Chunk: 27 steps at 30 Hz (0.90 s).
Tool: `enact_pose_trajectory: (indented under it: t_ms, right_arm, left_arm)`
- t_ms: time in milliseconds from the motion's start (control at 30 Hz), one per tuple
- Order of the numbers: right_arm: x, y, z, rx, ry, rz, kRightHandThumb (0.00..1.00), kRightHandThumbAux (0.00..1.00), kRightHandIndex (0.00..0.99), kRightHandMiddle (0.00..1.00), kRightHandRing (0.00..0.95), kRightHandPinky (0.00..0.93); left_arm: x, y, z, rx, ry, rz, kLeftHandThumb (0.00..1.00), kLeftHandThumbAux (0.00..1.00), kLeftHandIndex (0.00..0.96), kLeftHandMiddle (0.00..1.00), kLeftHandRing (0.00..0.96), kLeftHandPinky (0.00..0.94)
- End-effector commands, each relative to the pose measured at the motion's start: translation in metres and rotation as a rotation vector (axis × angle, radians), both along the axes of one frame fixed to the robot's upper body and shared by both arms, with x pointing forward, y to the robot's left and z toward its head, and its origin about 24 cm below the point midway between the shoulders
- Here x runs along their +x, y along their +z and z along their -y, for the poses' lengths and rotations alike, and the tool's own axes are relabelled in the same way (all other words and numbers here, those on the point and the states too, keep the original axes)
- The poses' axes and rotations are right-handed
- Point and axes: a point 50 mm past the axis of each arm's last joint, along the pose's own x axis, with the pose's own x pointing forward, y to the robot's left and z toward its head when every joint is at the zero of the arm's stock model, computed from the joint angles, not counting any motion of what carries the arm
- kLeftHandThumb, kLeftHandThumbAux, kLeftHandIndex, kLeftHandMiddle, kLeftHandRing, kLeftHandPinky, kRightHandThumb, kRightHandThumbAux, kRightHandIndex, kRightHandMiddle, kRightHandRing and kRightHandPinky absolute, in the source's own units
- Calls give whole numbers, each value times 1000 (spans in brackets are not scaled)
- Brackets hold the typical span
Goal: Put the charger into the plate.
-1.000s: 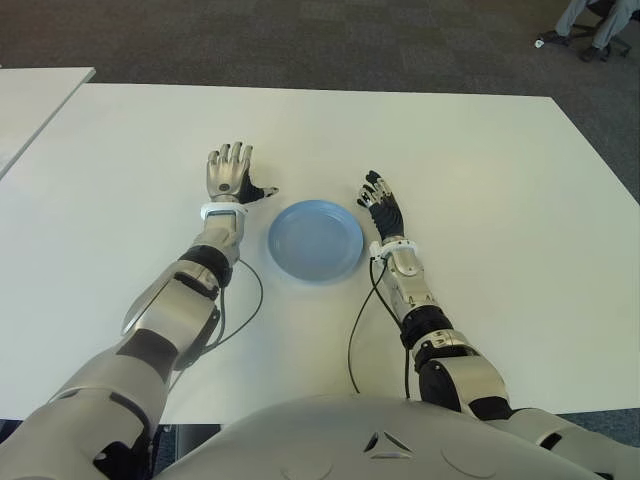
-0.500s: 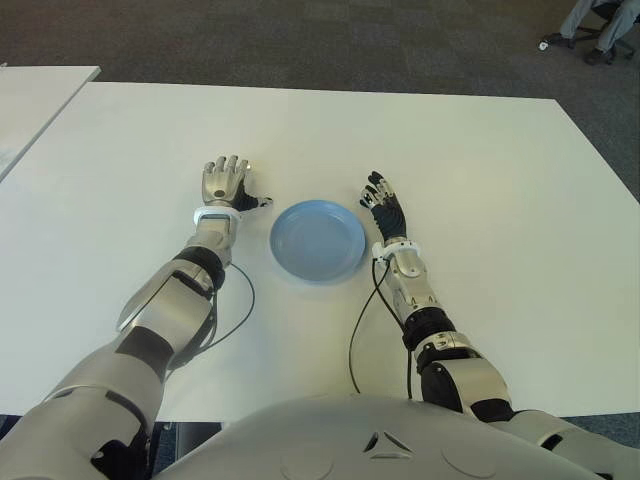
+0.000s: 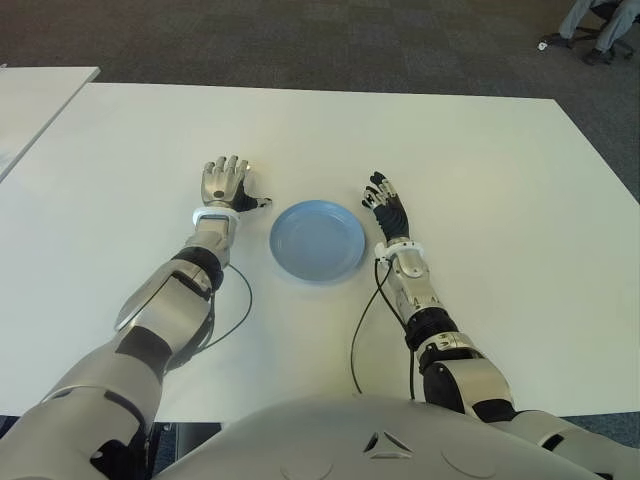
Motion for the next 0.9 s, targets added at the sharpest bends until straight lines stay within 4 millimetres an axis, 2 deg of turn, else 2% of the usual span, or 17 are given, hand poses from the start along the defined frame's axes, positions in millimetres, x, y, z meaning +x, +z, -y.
enact_pose_trajectory:
  t_ms: [33,600,900]
  right_arm:
    - [-14,-21,6,-3,-13,-106,0,549,48,109,105,120]
    - [-16,-21,7,-5,-7,-93,0,553,51,123,117,125]
    - [-16,-20,9,-6,-4,-88,0,548,56,125,120,129]
  left_arm:
    - [-16,-17,-16,43,25,-84,117,363,0,0,0,0]
    - [-25,-24,-28,47,36,-114,75,421,0,0,0,0]
    - [-47,-37,-45,35,-49,-160,43,475,0,0,0,0]
